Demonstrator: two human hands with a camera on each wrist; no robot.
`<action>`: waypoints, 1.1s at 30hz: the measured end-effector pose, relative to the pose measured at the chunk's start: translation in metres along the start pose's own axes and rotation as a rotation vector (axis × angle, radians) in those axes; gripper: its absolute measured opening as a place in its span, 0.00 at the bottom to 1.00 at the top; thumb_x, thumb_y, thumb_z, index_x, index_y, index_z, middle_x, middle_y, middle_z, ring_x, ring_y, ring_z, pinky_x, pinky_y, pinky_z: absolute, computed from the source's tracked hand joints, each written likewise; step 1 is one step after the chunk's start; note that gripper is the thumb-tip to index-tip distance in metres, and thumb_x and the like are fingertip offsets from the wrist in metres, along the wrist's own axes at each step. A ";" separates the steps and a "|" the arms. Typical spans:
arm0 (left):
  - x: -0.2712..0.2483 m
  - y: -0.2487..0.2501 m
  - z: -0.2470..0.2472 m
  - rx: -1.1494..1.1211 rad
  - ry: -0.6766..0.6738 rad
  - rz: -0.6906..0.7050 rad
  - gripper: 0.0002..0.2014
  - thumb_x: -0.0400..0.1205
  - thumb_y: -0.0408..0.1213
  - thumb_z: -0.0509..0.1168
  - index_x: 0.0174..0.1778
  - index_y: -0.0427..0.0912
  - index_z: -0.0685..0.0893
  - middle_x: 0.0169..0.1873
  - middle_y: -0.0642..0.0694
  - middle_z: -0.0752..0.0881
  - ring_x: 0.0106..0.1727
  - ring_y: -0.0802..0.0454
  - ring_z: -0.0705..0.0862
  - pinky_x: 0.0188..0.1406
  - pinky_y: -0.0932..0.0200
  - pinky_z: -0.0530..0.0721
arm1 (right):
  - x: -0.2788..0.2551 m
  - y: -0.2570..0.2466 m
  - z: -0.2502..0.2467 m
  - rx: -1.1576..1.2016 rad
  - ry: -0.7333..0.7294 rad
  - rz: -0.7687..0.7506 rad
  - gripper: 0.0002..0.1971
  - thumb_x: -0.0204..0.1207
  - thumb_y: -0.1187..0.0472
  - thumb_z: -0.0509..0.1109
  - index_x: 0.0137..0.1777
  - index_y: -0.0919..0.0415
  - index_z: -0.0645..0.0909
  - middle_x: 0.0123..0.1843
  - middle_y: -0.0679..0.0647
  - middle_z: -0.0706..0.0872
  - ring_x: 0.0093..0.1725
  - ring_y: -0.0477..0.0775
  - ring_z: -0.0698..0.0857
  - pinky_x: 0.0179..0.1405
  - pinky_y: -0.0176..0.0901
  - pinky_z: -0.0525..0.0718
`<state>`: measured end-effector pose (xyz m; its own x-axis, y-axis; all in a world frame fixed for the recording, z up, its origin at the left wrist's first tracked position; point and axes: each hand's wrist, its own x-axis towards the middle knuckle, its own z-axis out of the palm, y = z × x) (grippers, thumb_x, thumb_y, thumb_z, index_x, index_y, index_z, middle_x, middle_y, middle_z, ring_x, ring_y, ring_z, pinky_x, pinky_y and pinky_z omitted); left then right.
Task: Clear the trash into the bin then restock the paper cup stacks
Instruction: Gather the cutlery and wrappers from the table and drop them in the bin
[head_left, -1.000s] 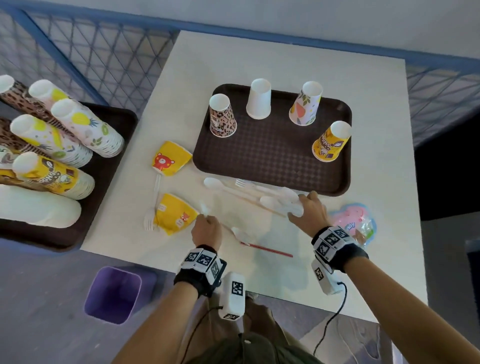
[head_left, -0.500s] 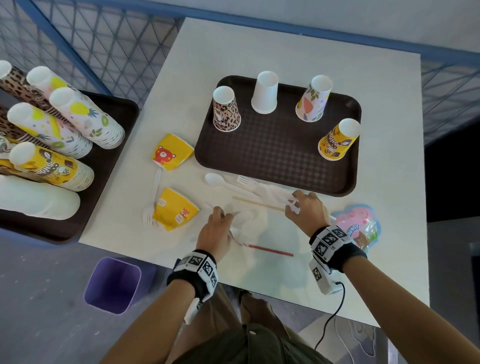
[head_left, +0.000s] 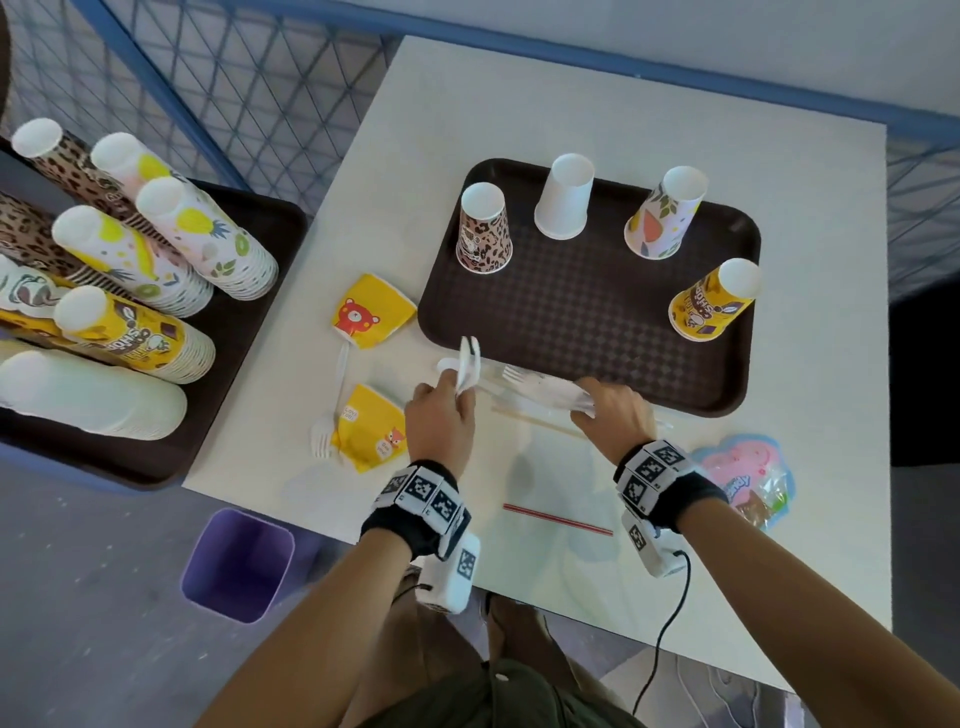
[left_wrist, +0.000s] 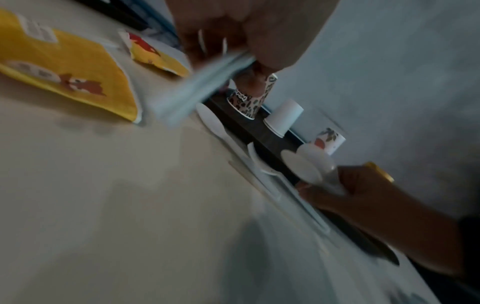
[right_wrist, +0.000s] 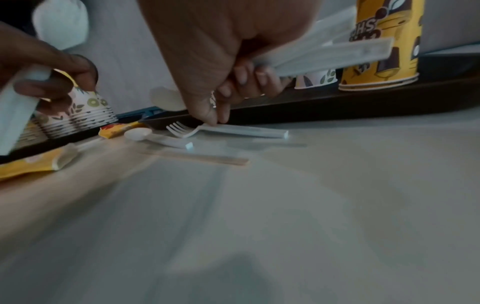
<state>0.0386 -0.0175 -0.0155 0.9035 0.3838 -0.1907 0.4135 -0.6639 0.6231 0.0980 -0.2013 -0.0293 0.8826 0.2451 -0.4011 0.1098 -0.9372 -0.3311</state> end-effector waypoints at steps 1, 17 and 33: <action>0.003 0.000 0.002 -0.021 -0.023 -0.031 0.13 0.82 0.36 0.58 0.57 0.31 0.79 0.44 0.27 0.85 0.49 0.30 0.82 0.47 0.42 0.79 | 0.002 -0.002 0.000 0.001 -0.003 -0.005 0.19 0.75 0.61 0.66 0.66 0.59 0.77 0.58 0.64 0.87 0.57 0.67 0.84 0.51 0.50 0.79; 0.010 -0.031 0.017 0.191 -0.228 -0.041 0.13 0.80 0.43 0.61 0.56 0.40 0.78 0.53 0.37 0.79 0.50 0.34 0.83 0.41 0.48 0.77 | -0.011 0.009 0.016 0.044 -0.015 0.049 0.15 0.71 0.56 0.71 0.55 0.63 0.82 0.53 0.60 0.83 0.49 0.66 0.84 0.41 0.42 0.71; 0.024 -0.027 0.015 -0.081 -0.083 -0.437 0.13 0.77 0.37 0.65 0.50 0.30 0.79 0.53 0.32 0.85 0.56 0.35 0.82 0.48 0.51 0.76 | -0.015 -0.003 0.021 -0.033 -0.034 0.030 0.18 0.74 0.56 0.65 0.61 0.64 0.74 0.52 0.64 0.85 0.52 0.67 0.83 0.42 0.45 0.72</action>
<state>0.0504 -0.0002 -0.0487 0.6535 0.5622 -0.5069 0.7510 -0.3976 0.5272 0.0749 -0.1968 -0.0405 0.8698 0.2250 -0.4390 0.0992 -0.9516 -0.2910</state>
